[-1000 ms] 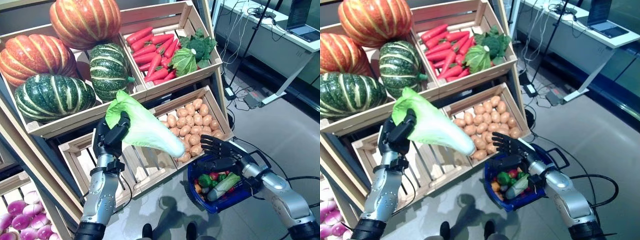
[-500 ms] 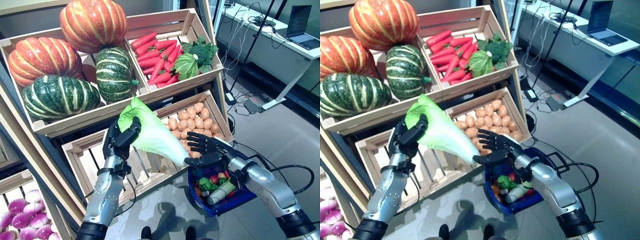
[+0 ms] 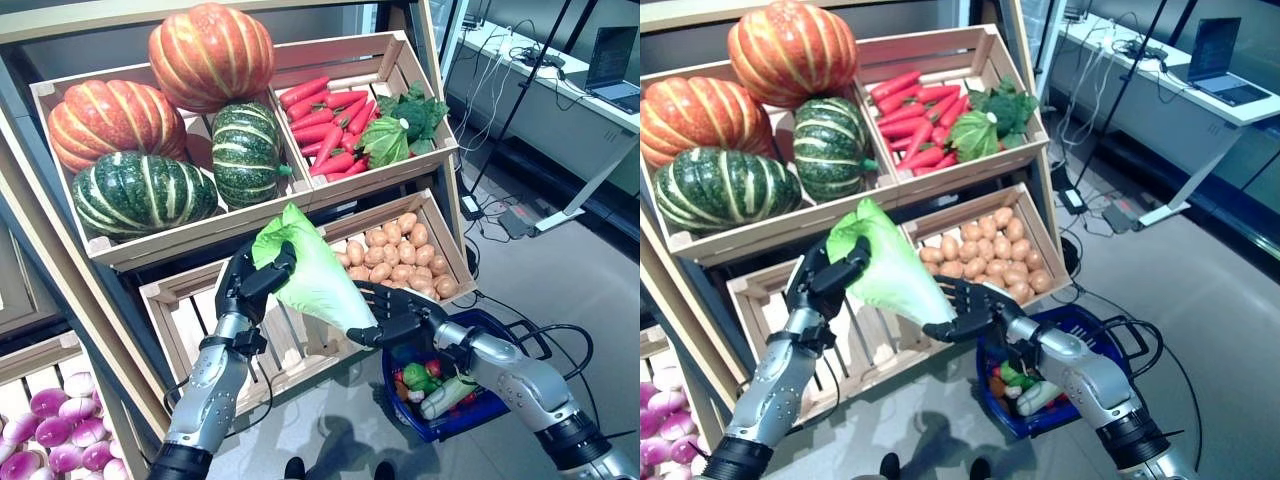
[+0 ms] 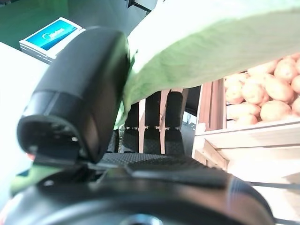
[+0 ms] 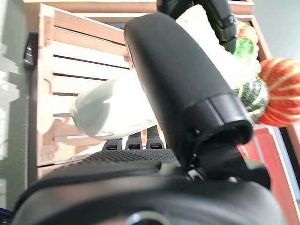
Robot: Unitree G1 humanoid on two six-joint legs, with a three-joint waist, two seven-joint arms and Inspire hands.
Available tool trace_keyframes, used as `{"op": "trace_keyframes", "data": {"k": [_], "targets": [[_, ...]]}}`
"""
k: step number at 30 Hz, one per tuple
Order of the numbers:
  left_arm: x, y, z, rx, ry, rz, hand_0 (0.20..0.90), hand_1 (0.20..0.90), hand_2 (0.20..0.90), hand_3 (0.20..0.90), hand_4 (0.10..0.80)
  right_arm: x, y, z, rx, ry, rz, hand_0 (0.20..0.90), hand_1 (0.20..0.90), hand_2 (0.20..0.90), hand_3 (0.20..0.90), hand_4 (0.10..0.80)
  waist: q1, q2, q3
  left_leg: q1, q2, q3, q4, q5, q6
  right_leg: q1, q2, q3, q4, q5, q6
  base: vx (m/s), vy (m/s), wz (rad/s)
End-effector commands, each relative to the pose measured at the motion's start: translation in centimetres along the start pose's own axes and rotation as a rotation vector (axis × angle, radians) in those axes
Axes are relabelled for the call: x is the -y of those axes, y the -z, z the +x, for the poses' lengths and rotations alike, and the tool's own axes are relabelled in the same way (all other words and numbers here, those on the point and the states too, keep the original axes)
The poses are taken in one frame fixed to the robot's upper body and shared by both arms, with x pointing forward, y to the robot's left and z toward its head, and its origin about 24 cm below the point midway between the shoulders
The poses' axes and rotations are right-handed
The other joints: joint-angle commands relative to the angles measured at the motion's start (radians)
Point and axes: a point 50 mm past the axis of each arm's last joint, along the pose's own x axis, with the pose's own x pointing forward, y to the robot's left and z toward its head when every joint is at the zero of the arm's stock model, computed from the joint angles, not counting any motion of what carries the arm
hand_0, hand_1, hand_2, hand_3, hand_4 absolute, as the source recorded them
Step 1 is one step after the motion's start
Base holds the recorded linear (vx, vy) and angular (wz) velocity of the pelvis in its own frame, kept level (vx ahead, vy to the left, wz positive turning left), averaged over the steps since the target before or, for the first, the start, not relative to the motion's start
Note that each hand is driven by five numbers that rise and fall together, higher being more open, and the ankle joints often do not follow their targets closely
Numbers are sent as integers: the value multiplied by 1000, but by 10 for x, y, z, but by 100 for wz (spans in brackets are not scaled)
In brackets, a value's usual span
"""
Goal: Put vegetables into the basket
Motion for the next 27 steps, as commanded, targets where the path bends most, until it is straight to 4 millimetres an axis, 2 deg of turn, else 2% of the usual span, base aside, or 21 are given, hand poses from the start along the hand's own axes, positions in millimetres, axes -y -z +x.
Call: {"op": "trace_keyframes", "data": {"k": [1,4,11,12,13,27], "targets": [[26,-38,26,179,180,64,300,300,300,300,400,-24,-30,15,83,-216,34,900,900,900,900,800,9,-35,-94,-3,-16,-25,1,-54,-23,19,-70,-44,1,22,45,0,0,0],[27,-38,26,172,189,49,300,300,300,300,400,-31,-20,17,0,-296,36,900,900,900,900,800,14,-39,-95,-1,-16,-26,1,-53,-24,21,-71,-46,1,22,45,0,0,0],[27,-34,26,162,202,44,300,300,300,300,400,-38,-12,22,-57,-363,87,900,900,900,900,800,19,-43,-102,-1,-16,-27,1,-52,-26,24,-71,-46,1,22,46,0,2,2],[27,-34,26,162,202,43,300,300,300,300,400,-39,-11,23,-61,-367,92,571,571,571,571,580,19,-43,-102,-1,-16,-28,1,-52,-26,24,-71,-46,1,22,46,0,0,0],[27,-34,26,160,201,42,300,300,300,300,400,-40,-10,23,-63,-367,97,300,300,300,300,400,19,-43,-103,-1,-16,-28,1,-51,-27,23,-72,-46,1,23,47,0,0,0],[25,-32,24,164,188,23,300,300,300,300,400,-47,-17,26,32,-365,285,300,300,300,300,400,19,-38,-105,2,-13,-24,1,-54,-27,23,-73,-41,1,23,49,0,0,0]]}}
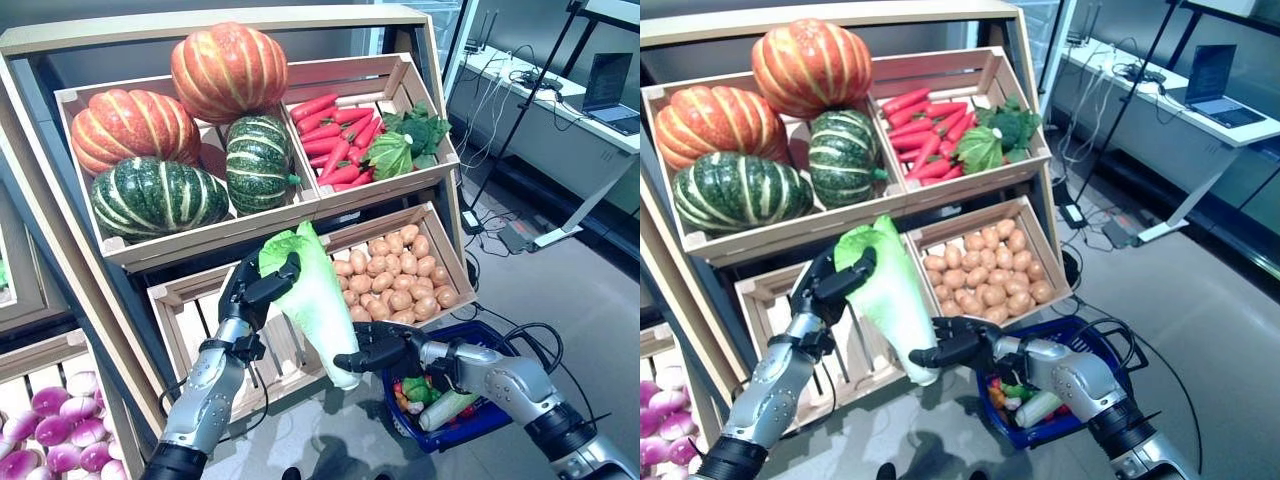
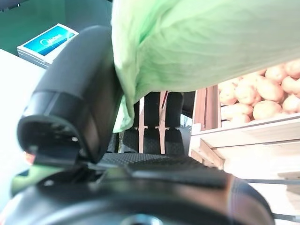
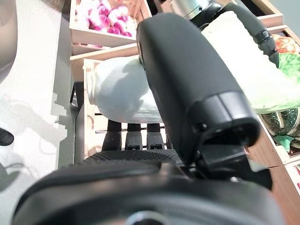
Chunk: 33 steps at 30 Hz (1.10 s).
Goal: Put vegetables into the basket
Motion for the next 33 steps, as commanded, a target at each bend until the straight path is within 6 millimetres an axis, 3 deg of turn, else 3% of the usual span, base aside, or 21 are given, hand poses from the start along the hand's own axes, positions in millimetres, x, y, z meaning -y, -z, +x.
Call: {"op": "trace_keyframes", "data": {"k": [1,4,5,7,16,23,33], "targets": [[29,-42,24,222,156,-1,300,300,300,300,400,-38,-42,11,237,-219,81,300,300,300,300,400,7,-23,-74,1,-9,-16,1,-57,-29,17,-69,-28,1,23,47,0,0,0],[29,-43,23,223,158,-6,300,300,300,300,400,-37,-43,10,271,-203,119,300,300,300,300,400,5,-21,-73,1,-8,-13,1,-58,-29,15,-68,-24,1,23,47,0,0,0],[28,-43,23,223,155,-11,451,451,451,451,500,-36,-44,9,282,-194,132,300,300,300,300,400,5,-21,-72,1,-8,-12,1,-59,-28,15,-68,-24,1,23,47,0,0,0],[28,-43,22,223,164,-33,900,900,900,900,800,-32,-46,7,319,-173,151,300,300,300,300,400,3,-20,-70,1,-8,-13,1,-60,-27,16,-68,-23,1,22,48,0,0,0],[28,-47,20,221,216,-84,900,900,900,900,800,-15,-68,-22,536,-114,140,300,300,300,300,400,-16,-16,-64,4,-6,3,1,-67,-24,11,-66,-13,1,22,50,-2,1,0],[25,-46,18,207,249,-218,900,900,900,900,800,4,-89,-57,807,15,151,300,300,300,300,400,-38,-9,-66,7,-5,19,1,-76,-17,7,-62,2,1,19,50,-7,2,-7],[16,-41,14,207,224,-331,900,900,900,900,800,25,-96,-98,1107,217,247,300,300,300,300,400,-74,-7,-70,7,5,58,1,-81,-12,-9,-53,36,1,20,49,2,2,-9]]}}
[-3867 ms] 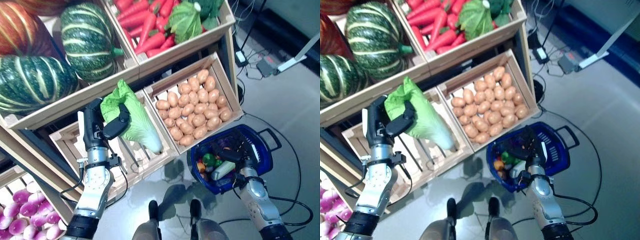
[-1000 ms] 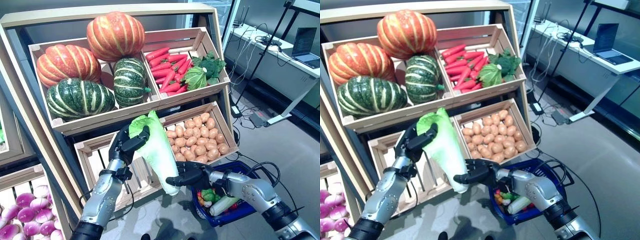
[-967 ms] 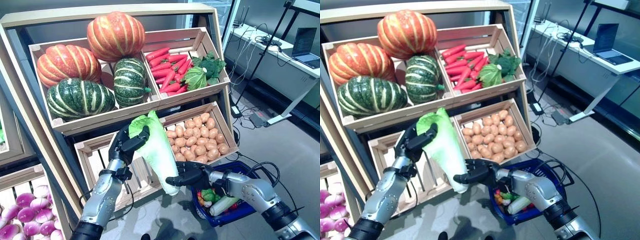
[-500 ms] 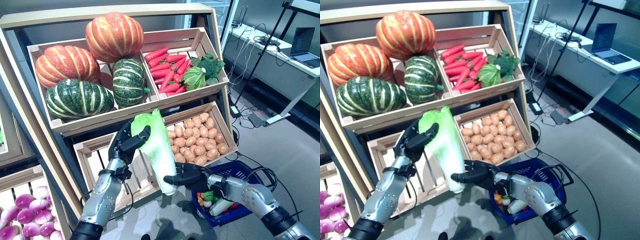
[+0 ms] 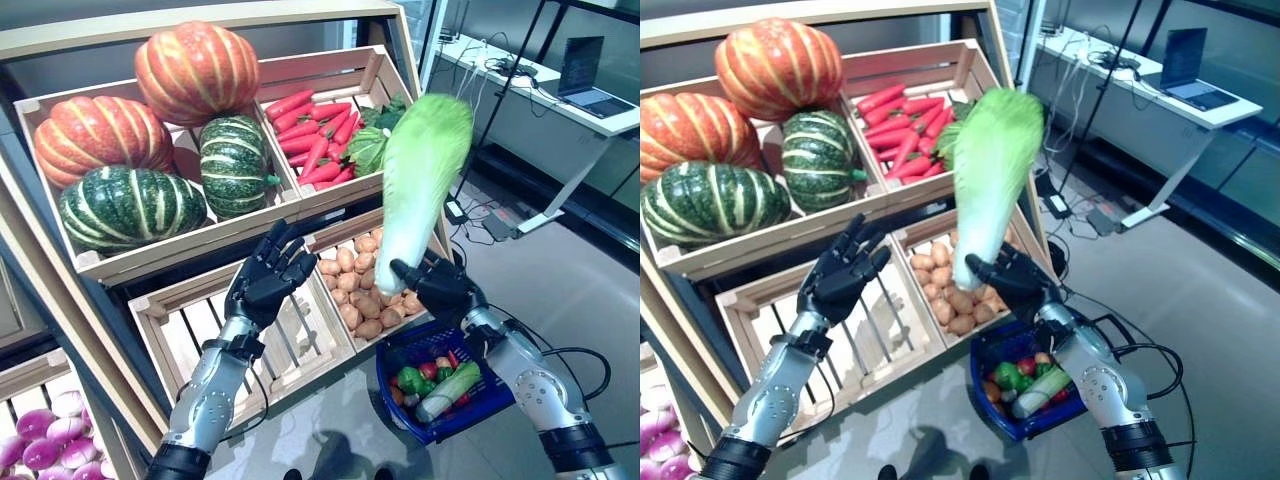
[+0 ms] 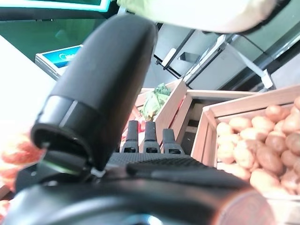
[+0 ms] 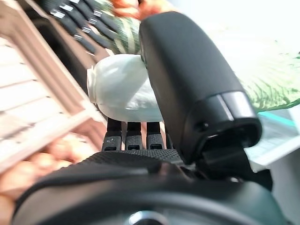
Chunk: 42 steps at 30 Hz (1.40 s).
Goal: Put vegetables into the basket
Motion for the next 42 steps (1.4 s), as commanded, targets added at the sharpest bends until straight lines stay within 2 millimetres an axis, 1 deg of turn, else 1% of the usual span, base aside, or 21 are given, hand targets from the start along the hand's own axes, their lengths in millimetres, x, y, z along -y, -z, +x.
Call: {"op": "trace_keyframes", "data": {"k": [1,5,8,12,14,16,17,20,22,23,24,25,27,29,33,36,37,39,40,41,42], "targets": [[13,-35,16,174,117,-46,900,900,900,900,800,-16,-64,-9,425,-43,93,300,300,300,300,400,-22,-20,-67,6,6,8,2,-67,-18,15,-51,-12,2,21,41,-15,-2,-6],[13,-35,15,185,110,-59,900,900,900,900,800,1,-67,-19,513,98,114,300,300,300,300,400,-33,-18,-67,4,9,22,2,-67,-15,8,-48,1,2,22,39,8,-1,-9],[9,-35,11,189,102,-64,900,900,900,900,800,18,-62,-28,561,224,151,300,300,300,300,400,-40,-15,-65,2,12,31,2,-66,-14,6,-46,9,2,22,38,43,-1,-18],[6,-36,3,200,103,-73,900,900,900,900,800,35,-47,-39,574,367,232,300,300,300,300,400,-49,-13,-51,-1,13,36,2,-72,-12,-1,-44,18,2,18,37,44,-10,-6],[7,-38,0,215,116,-65,900,900,900,900,800,43,-35,-41,561,417,269,300,300,300,300,400,-51,-13,-36,-12,14,41,2,-68,-11,-15,-42,23,2,22,35,14,-10,-11],[11,-42,0,236,147,-64,900,900,900,900,800,47,-29,-40,562,441,292,300,300,300,300,400,-50,-12,-13,-31,14,42,2,-62,-9,-36,-38,31,2,27,32,-84,-32,-11],[13,-44,0,243,159,-59,900,900,900,900,800,48,-26,-39,563,455,302,300,300,300,300,400,-50,-11,-4,-43,13,41,2,-59,-8,-49,-35,36,5,27,29,-223,-49,-9],[29,-57,7,318,246,-38,900,900,900,900,800,54,-29,-31,603,461,344,300,300,300,300,400,-45,-2,79,-119,16,27,12,-35,-7,-135,-28,41,50,27,18,-315,-17,-2],[41,-65,11,372,300,-38,900,900,900,900,800,56,-31,-24,612,458,370,300,300,300,300,400,-43,13,140,-178,16,18,32,-19,-10,-192,-23,43,96,18,9,-293,21,2],[47,-69,14,398,327,-36,900,900,900,900,800,58,-33,-22,622,455,388,300,300,300,300,400,-38,23,174,-213,16,2,43,-7,-14,-215,-21,39,117,13,4,-221,2,2],[52,-72,15,418,350,-33,900,900,900,900,800,58,-32,-21,624,460,398,300,300,300,300,400,-34,30,197,-235,11,-11,47,-1,-16,-229,-18,40,124,11,0,-172,-11,4],[53,-73,16,422,355,-32,900,900,900,900,800,58,-32,-20,624,463,398,300,300,300,300,400,-34,31,201,-240,10,-14,48,1,-16,-232,-18,39,126,11,-1,-163,-17,4],[64,-78,17,472,408,-42,900,900,900,900,800,56,-30,-14,621,453,413,300,300,300,300,400,-32,43,249,-284,1,-19,63,9,-17,-279,-14,34,145,10,-8,-210,-9,5],[75,-82,20,509,459,-33,900,900,900,900,800,55,-30,-6,620,434,432,300,300,300,300,400,-26,55,302,-367,-11,-34,120,10,-21,-353,-11,21,204,2,-17,-268,-24,10],[88,-86,26,540,506,-19,900,900,900,900,800,55,-36,6,613,420,439,300,300,300,300,400,-18,63,350,-469,-29,-50,216,-2,-24,-436,-10,7,280,-19,-24,-174,-48,10],[103,-93,30,572,564,-6,900,900,900,900,800,52,-45,20,630,413,455,300,300,300,300,400,0,67,392,-556,-48,-58,274,-9,-20,-512,-9,-7,344,-33,-26,-195,-95,15],[111,-96,33,583,597,5,900,900,900,900,800,49,-49,27,634,412,464,300,300,300,300,400,6,69,403,-600,-59,-65,312,-18,-19,-552,-13,-10,377,-38,-29,-162,-99,10],[119,-100,35,592,626,22,900,900,900,900,800,49,-53,34,631,416,457,300,300,300,300,400,15,73,403,-651,-66,-69,356,-29,-15,-601,-20,-16,426,-50,-33,-82,-79,14],[122,-103,36,592,643,24,900,900,900,900,800,49,-54,38,624,423,470,300,300,300,300,400,19,75,403,-679,-73,-73,390,-45,-12,-630,-22,-12,461,-65,-36,-38,-86,22],[126,-105,37,596,660,28,900,900,900,900,800,50,-56,40,623,426,477,300,300,300,300,400,25,76,403,-710,-82,-81,412,-50,-10,-658,-24,-13,485,-72,-39,-51,-85,24],[128,-107,37,598,668,30,900,900,900,900,800,51,-58,41,627,429,479,300,300,300,300,400,28,77,403,-724,-83,-82,418,-44,-8,-672,-27,-14,491,-67,-41,-62,-67,26]]}}
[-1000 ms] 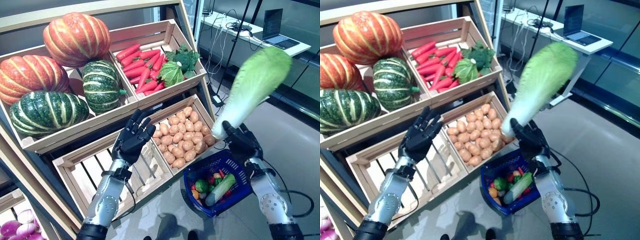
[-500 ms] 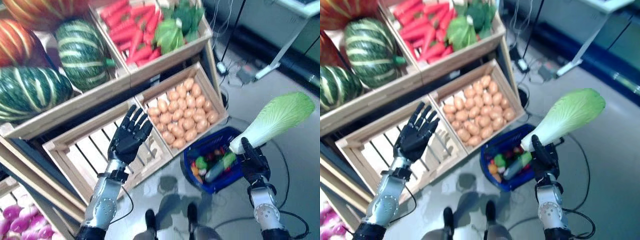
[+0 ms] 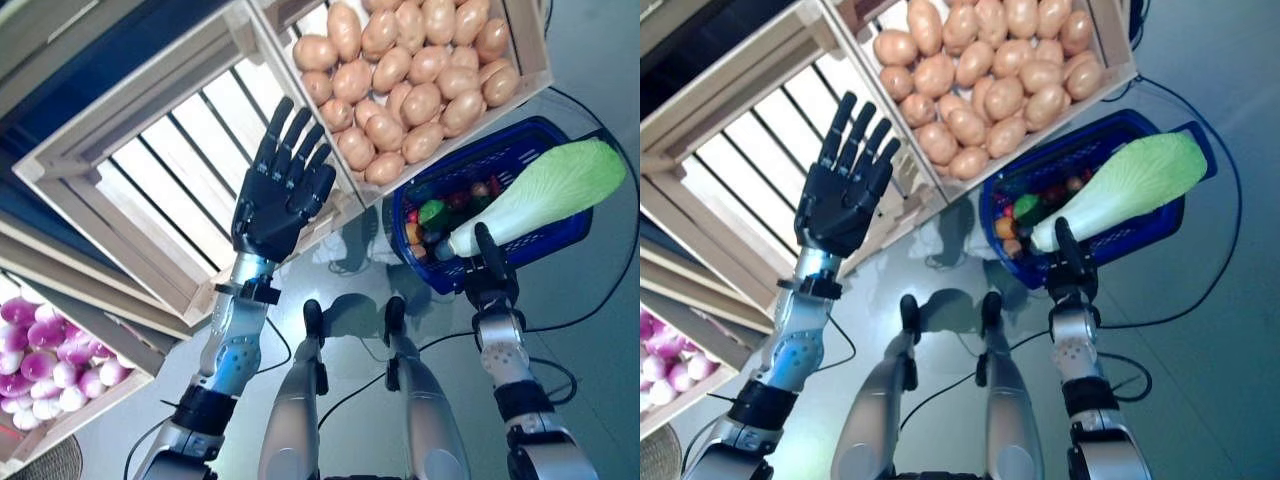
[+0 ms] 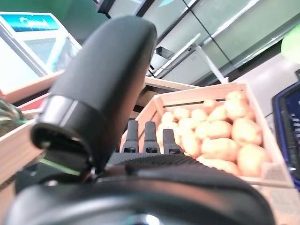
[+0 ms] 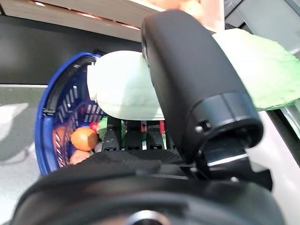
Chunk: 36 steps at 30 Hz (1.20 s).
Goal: Put vegetables into the basket
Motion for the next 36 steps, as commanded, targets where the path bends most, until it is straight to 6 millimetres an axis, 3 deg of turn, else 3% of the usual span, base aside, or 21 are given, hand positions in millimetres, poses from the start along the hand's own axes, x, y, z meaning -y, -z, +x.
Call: {"op": "trace_keyframes", "data": {"k": [1,6,16,33,34,35,36], "targets": [[41,-44,21,209,267,72,900,900,900,900,800,-35,-41,6,181,-160,68,300,300,300,300,400,16,12,2,-126,-72,-43,168,-90,-13,-44,-1,-22,155,-65,-8,-26,-53,23],[49,-44,28,187,309,58,900,900,900,900,800,-36,-52,18,188,-118,85,300,300,300,300,400,40,18,2,-218,-78,-60,261,-117,-2,-148,-24,-19,271,-102,-10,-2,-81,21],[58,-36,33,114,377,69,900,900,900,900,800,-51,-73,28,250,-39,116,300,300,300,300,400,56,29,2,-382,-78,-77,354,-122,1,-306,-32,-11,365,-104,-16,9,-76,10],[66,-40,39,116,427,84,900,900,900,900,800,-99,-112,29,413,-95,201,300,300,300,300,400,69,61,2,-584,-82,-94,387,-87,-8,-519,-43,3,441,-74,0,0,-26,2],[68,-40,40,115,434,85,900,900,900,900,800,-100,-113,29,417,-80,215,564,564,564,564,576,70,61,2,-590,-83,-95,391,-88,-11,-525,-44,4,440,-72,3,-29,-55,4],[70,-40,42,115,445,85,900,900,900,900,800,-99,-113,30,423,-62,224,900,900,900,900,800,72,61,2,-592,-85,-97,391,-91,-13,-526,-46,3,435,-69,3,-24,-63,4],[71,-40,42,116,452,83,900,900,900,900,800,-98,-113,30,425,-58,232,900,900,900,900,800,73,61,2,-593,-86,-98,393,-93,-14,-526,-47,0,432,-68,3,-12,-49,7]]}}
